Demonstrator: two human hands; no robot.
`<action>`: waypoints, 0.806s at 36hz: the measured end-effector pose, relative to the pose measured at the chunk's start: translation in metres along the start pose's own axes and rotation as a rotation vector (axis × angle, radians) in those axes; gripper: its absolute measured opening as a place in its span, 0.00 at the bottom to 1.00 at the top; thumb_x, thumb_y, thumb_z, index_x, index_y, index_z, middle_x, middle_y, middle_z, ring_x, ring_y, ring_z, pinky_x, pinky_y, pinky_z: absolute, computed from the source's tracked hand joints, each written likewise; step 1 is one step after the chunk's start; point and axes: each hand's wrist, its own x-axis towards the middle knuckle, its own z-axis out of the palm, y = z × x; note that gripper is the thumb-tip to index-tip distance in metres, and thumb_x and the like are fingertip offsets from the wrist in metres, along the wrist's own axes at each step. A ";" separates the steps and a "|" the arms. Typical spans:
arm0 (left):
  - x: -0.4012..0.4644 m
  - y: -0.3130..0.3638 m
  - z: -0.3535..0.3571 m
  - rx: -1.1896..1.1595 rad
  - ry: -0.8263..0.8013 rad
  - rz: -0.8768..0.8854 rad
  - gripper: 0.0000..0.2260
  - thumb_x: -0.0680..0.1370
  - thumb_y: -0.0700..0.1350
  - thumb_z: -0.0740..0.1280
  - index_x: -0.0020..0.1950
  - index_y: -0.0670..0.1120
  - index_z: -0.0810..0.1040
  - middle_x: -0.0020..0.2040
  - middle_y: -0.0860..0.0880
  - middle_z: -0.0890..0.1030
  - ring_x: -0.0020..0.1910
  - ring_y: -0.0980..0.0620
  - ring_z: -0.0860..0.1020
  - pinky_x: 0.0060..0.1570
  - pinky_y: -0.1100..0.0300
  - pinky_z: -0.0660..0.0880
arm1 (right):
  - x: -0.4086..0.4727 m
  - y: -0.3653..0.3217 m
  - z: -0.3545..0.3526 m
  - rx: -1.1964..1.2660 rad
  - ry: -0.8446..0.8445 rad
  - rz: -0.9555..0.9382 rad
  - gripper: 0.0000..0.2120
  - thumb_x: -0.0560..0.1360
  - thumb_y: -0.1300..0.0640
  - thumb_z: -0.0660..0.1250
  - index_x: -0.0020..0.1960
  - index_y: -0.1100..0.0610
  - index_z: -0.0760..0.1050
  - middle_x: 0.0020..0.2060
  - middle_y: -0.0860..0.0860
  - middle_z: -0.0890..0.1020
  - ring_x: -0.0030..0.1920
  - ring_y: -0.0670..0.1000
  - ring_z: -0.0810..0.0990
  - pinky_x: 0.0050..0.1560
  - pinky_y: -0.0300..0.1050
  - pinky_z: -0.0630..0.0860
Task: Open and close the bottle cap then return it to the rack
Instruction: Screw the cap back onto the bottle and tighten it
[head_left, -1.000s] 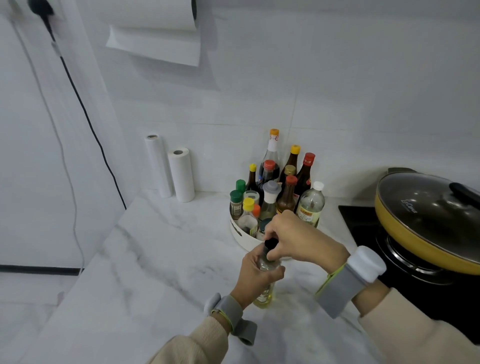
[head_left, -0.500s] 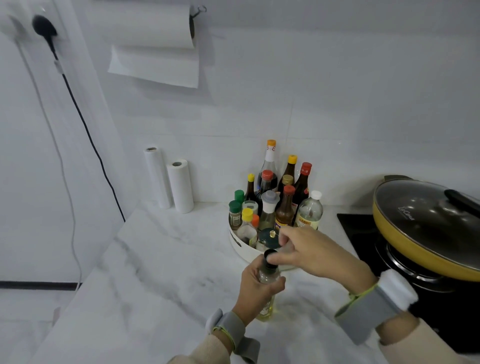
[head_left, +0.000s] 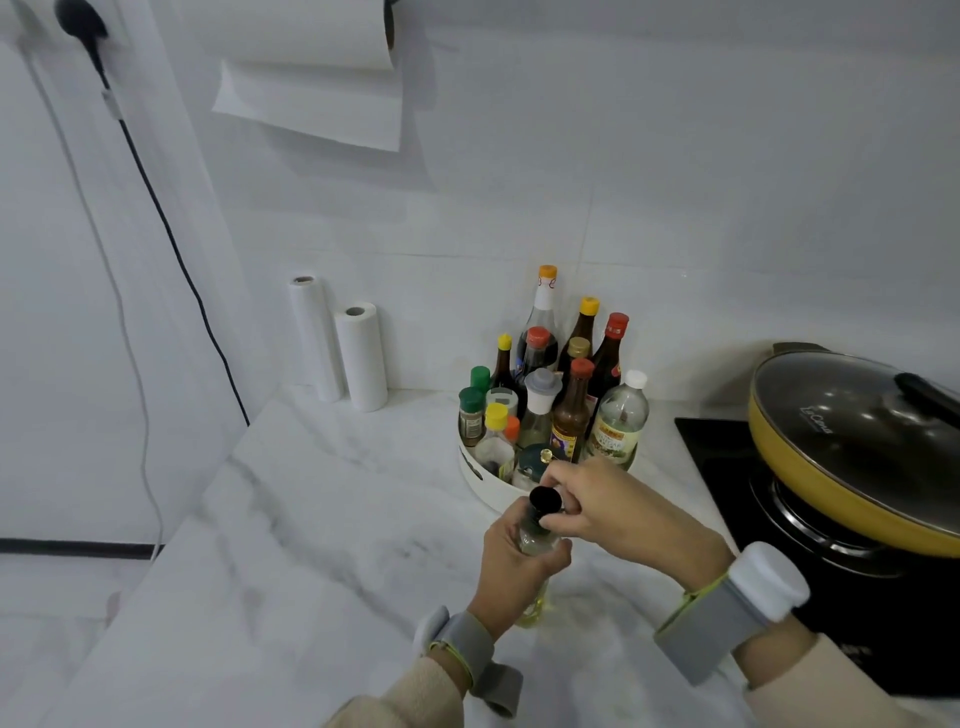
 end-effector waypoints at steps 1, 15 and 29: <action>0.000 0.000 0.000 0.006 0.004 0.005 0.15 0.67 0.38 0.71 0.54 0.44 0.79 0.47 0.40 0.83 0.43 0.44 0.79 0.46 0.54 0.78 | 0.000 0.000 0.000 -0.010 0.007 -0.001 0.10 0.73 0.54 0.69 0.51 0.56 0.74 0.27 0.44 0.71 0.30 0.46 0.70 0.32 0.44 0.66; 0.013 0.005 -0.011 -0.028 -0.124 -0.072 0.18 0.63 0.37 0.71 0.52 0.46 0.79 0.44 0.51 0.83 0.43 0.56 0.79 0.45 0.64 0.77 | 0.021 0.016 -0.012 -0.402 -0.095 -0.334 0.14 0.77 0.42 0.58 0.47 0.53 0.66 0.39 0.51 0.73 0.38 0.52 0.70 0.38 0.55 0.72; 0.007 -0.006 0.019 0.191 0.192 0.046 0.20 0.67 0.44 0.77 0.52 0.62 0.75 0.48 0.55 0.84 0.48 0.57 0.81 0.48 0.64 0.79 | 0.007 -0.011 0.052 -0.136 0.437 0.369 0.18 0.75 0.39 0.59 0.36 0.53 0.68 0.32 0.50 0.74 0.35 0.52 0.72 0.28 0.42 0.57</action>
